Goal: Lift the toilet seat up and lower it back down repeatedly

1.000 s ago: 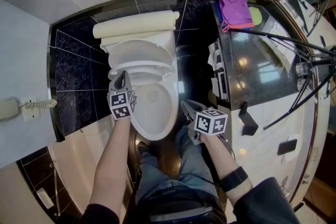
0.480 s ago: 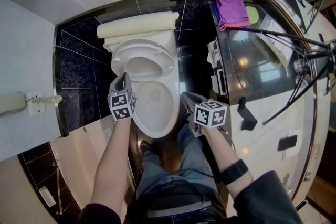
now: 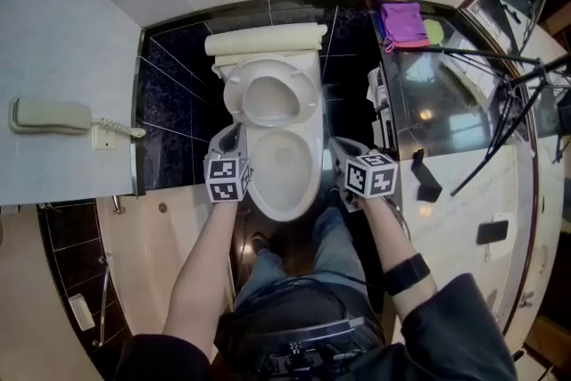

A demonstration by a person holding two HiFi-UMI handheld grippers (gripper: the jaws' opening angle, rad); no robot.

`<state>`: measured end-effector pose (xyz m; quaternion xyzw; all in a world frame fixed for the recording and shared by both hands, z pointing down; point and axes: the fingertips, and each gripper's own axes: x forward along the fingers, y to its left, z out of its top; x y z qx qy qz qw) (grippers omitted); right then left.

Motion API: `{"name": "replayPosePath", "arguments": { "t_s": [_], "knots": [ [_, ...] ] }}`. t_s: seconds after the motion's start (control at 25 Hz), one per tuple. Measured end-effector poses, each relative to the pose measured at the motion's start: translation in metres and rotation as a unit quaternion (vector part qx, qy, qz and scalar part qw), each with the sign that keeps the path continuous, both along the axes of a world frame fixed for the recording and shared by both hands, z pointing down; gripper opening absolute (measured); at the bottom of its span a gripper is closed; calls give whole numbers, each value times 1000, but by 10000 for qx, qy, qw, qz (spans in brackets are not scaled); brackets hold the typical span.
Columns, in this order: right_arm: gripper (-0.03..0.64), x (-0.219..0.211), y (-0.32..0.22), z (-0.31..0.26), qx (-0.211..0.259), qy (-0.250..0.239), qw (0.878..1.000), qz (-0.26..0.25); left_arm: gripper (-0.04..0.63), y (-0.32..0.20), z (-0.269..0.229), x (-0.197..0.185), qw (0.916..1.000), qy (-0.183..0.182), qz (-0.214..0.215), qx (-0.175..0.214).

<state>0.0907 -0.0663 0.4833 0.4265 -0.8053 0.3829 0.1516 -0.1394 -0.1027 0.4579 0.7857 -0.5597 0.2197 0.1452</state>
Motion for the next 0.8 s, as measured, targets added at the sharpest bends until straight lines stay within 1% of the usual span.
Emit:
{"name": "replayPosePath", "arguments": {
  "t_s": [0.2, 0.32, 0.48, 0.6, 0.72, 0.8],
  "knots": [
    [15, -8, 15, -36, 293, 25, 9995, 101, 0, 47, -37, -16, 9998, 189, -8, 66],
    [15, -8, 29, -51, 389, 80, 9991, 152, 0, 79, -52, -25, 9993, 371, -31, 66],
    [15, -15, 47, -67, 496, 126, 9985, 206, 0, 112, -70, -42, 9988, 467, 31, 146],
    [16, -16, 61, -75, 605, 357, 9973, 195, 0, 130, -76, -53, 9984, 538, 53, 157],
    [17, -13, 76, -75, 698, 685, 9950, 222, 0, 144, -76, -60, 9983, 539, 175, 147],
    [17, -15, 85, -76, 731, 740, 9942, 257, 0, 151, -75, -68, 9983, 522, 207, 140]
  ]
}}
